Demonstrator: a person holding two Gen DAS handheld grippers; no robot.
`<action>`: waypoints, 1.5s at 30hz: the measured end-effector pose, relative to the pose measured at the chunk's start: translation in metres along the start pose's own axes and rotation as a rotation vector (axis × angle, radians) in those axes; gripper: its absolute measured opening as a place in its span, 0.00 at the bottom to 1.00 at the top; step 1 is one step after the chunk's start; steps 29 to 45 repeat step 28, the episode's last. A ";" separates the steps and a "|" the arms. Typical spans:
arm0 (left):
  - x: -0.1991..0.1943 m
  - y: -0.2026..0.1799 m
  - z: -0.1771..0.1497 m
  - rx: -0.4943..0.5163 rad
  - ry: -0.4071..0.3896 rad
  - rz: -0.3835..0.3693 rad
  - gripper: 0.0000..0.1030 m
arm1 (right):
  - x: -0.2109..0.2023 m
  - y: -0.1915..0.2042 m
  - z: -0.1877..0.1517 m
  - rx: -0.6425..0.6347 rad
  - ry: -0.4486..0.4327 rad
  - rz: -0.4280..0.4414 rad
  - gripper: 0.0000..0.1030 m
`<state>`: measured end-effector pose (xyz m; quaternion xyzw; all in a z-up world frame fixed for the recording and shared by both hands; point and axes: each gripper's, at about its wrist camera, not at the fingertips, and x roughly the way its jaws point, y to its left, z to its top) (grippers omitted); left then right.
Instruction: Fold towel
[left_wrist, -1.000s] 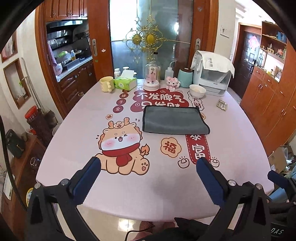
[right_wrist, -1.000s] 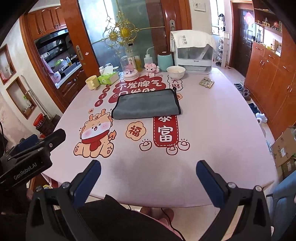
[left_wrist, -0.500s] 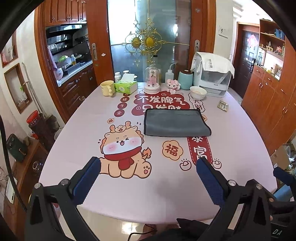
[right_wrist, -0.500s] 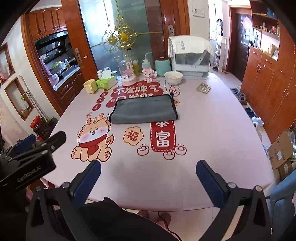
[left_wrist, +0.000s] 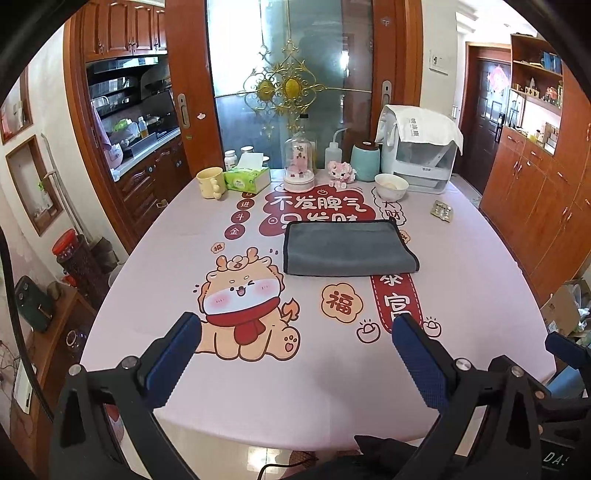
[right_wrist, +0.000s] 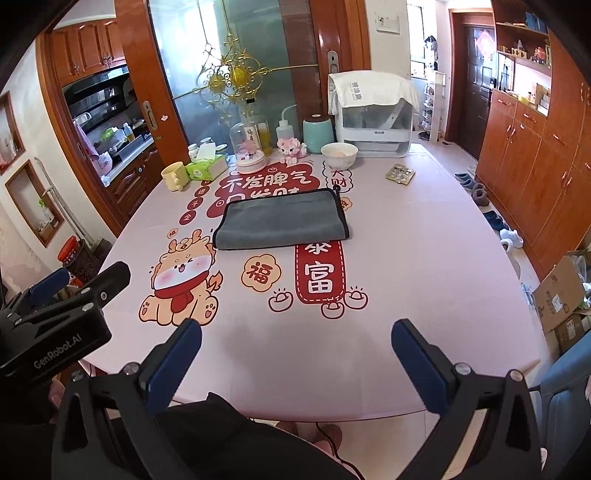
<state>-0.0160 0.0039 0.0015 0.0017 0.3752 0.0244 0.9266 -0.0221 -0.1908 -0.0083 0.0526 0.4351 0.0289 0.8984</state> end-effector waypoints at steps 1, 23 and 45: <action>0.000 0.000 0.000 0.000 0.000 0.001 0.99 | 0.000 0.000 0.000 0.003 0.003 0.000 1.00; 0.011 0.003 0.002 0.028 0.050 -0.027 0.99 | 0.011 -0.005 -0.001 0.044 0.074 -0.017 1.00; 0.015 0.006 0.001 0.025 0.054 -0.021 0.99 | 0.016 -0.004 0.002 0.041 0.083 -0.010 1.00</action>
